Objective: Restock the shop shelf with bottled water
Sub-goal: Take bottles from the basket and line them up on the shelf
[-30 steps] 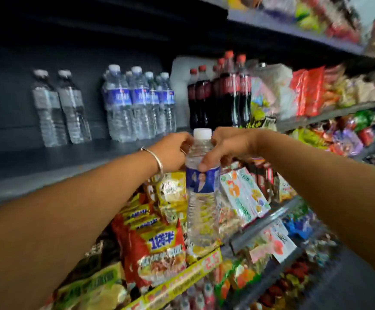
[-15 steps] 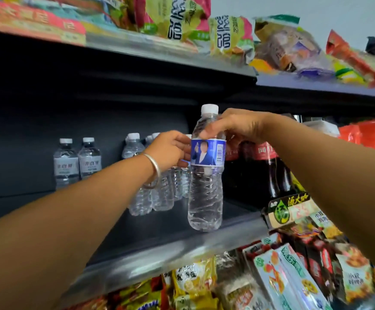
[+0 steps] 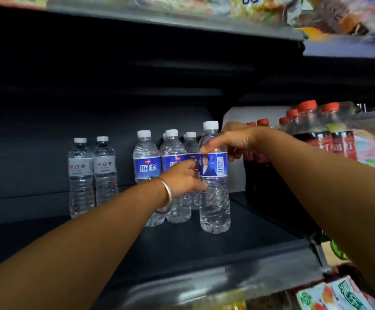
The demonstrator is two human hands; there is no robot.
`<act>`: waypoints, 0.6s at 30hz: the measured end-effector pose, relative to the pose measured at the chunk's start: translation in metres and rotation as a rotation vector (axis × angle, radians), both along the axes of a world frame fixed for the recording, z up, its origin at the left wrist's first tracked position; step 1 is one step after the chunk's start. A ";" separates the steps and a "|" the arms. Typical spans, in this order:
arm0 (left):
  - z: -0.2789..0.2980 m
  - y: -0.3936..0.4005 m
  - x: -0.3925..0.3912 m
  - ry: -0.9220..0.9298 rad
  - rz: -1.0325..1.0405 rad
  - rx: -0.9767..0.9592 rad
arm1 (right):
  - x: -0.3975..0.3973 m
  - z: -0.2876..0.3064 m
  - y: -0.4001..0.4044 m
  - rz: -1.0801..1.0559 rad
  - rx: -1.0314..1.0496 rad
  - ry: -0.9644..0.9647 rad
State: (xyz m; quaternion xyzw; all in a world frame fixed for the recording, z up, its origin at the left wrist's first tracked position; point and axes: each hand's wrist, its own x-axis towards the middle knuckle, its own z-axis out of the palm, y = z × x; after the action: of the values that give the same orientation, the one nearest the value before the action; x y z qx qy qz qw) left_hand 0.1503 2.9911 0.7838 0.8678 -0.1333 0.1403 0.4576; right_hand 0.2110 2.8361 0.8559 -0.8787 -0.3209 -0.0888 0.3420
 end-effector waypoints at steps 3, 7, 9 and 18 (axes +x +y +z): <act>-0.007 0.002 0.006 -0.010 0.009 -0.002 | 0.013 -0.003 0.005 0.029 0.005 0.016; -0.012 0.003 0.015 -0.036 0.067 -0.008 | 0.024 -0.009 0.011 0.082 0.064 0.054; -0.014 0.003 0.020 -0.049 0.112 -0.016 | 0.028 -0.012 0.013 0.096 0.077 0.085; -0.018 -0.009 0.029 -0.106 0.406 0.160 | 0.025 -0.020 0.020 0.066 0.119 0.113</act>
State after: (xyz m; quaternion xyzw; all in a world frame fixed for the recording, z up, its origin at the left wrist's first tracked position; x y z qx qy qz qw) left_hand 0.1791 2.9824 0.7661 0.9017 0.0096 0.2638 0.3423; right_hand 0.2365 2.8559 0.8356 -0.8494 -0.3239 -0.0468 0.4140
